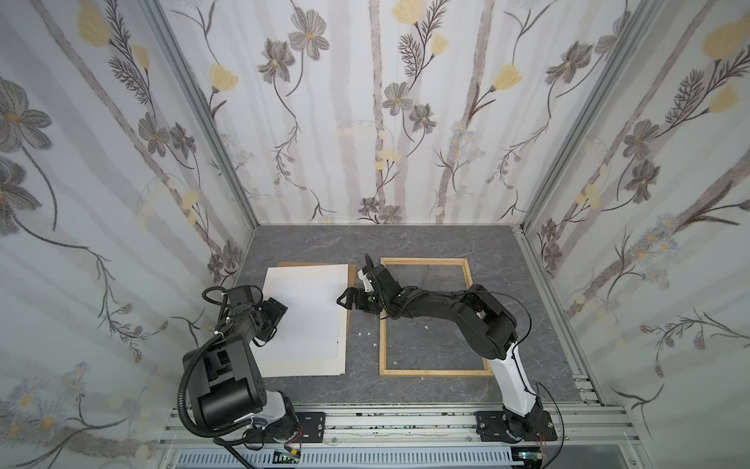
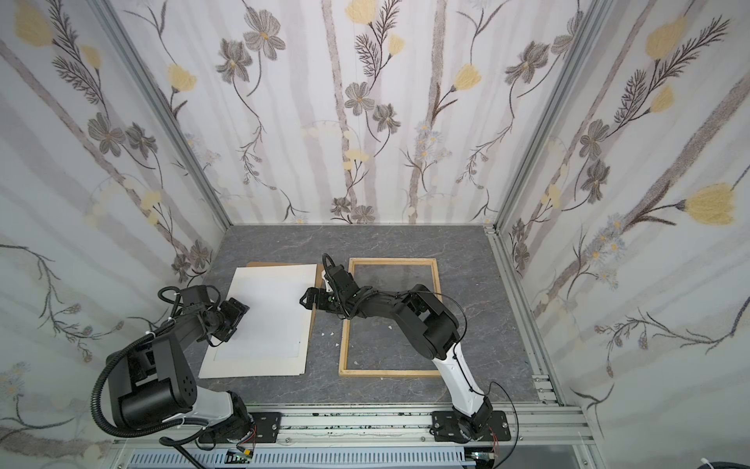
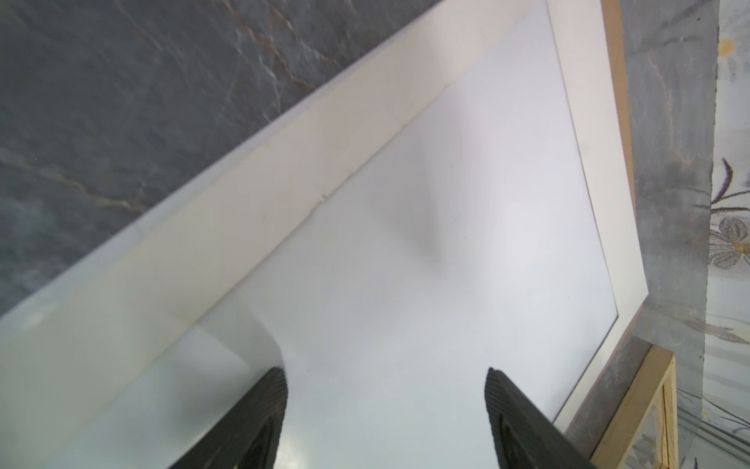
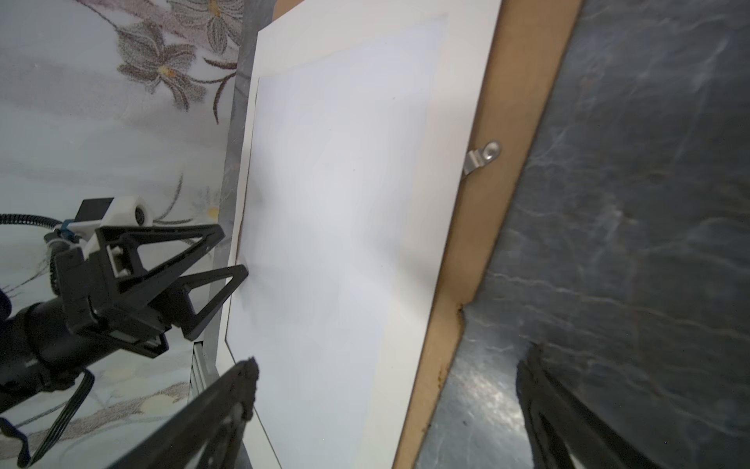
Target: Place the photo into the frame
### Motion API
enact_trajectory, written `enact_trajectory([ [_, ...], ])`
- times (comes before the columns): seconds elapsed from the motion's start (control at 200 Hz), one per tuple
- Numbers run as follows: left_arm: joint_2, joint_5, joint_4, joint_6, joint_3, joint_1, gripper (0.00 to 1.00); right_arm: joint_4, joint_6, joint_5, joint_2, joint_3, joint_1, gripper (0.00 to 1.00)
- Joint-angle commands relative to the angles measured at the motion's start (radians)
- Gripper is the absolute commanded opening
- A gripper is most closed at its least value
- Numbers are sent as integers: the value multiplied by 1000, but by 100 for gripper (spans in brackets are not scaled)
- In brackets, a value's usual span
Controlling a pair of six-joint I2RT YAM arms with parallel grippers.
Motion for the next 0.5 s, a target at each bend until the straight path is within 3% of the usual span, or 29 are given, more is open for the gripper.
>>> enact_trajectory([
  [0.0, -66, 77, -7, -45, -55, -21, 80, -112, -46, 37, 0, 9, -5, 100],
  [0.13, -172, 103, -4, -78, -98, -32, 79, -137, -67, 25, -12, 6, -6, 100],
  [0.235, -186, -17, -119, -12, 18, -30, 80, -132, -71, 25, -45, -26, 14, 100],
  [0.315, -142, -42, -168, 23, 131, -3, 81, -123, -73, 35, -80, -57, 37, 100],
  [0.495, 102, -109, -247, 89, 351, 49, 81, -65, -39, 0, -111, -119, 76, 100],
])
